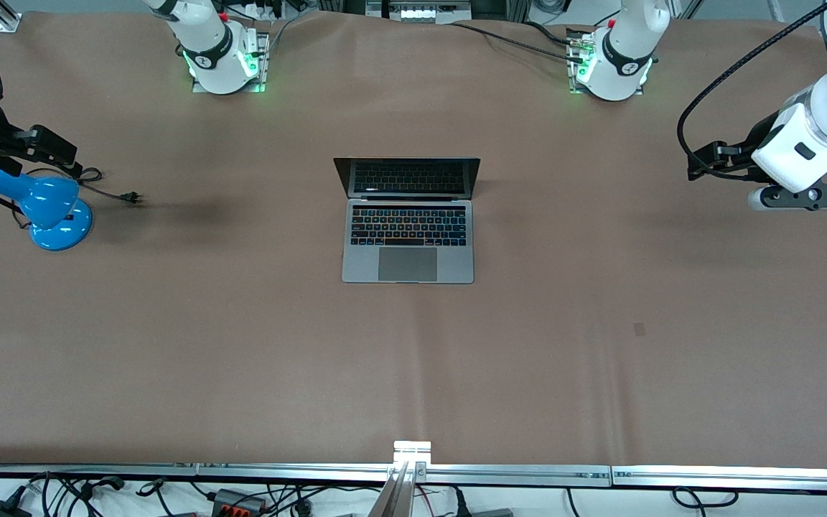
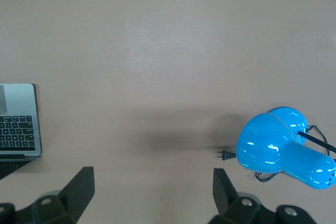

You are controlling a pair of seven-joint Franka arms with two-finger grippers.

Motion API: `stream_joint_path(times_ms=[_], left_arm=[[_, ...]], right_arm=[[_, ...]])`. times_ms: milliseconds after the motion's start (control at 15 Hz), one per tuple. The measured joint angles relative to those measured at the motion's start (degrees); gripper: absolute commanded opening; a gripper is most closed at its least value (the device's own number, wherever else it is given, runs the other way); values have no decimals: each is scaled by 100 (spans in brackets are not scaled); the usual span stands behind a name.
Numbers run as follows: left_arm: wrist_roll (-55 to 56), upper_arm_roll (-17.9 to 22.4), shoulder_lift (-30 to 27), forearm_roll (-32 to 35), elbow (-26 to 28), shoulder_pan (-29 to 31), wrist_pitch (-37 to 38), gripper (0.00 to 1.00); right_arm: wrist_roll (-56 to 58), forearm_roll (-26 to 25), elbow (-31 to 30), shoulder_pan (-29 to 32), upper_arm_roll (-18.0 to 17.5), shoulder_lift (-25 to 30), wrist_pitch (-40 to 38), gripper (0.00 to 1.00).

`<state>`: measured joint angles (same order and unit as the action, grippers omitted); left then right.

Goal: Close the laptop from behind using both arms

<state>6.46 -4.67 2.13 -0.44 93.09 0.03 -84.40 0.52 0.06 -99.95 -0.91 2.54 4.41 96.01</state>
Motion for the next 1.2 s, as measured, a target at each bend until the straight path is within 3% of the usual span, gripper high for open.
stream_joint_path(times_ms=[267,333,400,467,533,1200], left_arm=[[1,0,0,0,0,1,-3,100],[1,0,0,0,0,1,-3,87],[2,0,0,0,0,1,-5,41],[3,0,0,0,0,2,-12,17],[3,0,0,0,0,2,-20,2],[-14,-183,2,-136,153,-94,313,0]], right_arm=[[1,0,-5,0,0,-3,-22,100],[1,0,-5,0,0,-3,-29,81],[2,0,-5,0,0,-3,-35,49],[2,0,-5,0,0,-3,-59,19],[2,0,-5,0,0,-3,-123,2],[-11,1,-7,-1,-4,-13,-302,0]])
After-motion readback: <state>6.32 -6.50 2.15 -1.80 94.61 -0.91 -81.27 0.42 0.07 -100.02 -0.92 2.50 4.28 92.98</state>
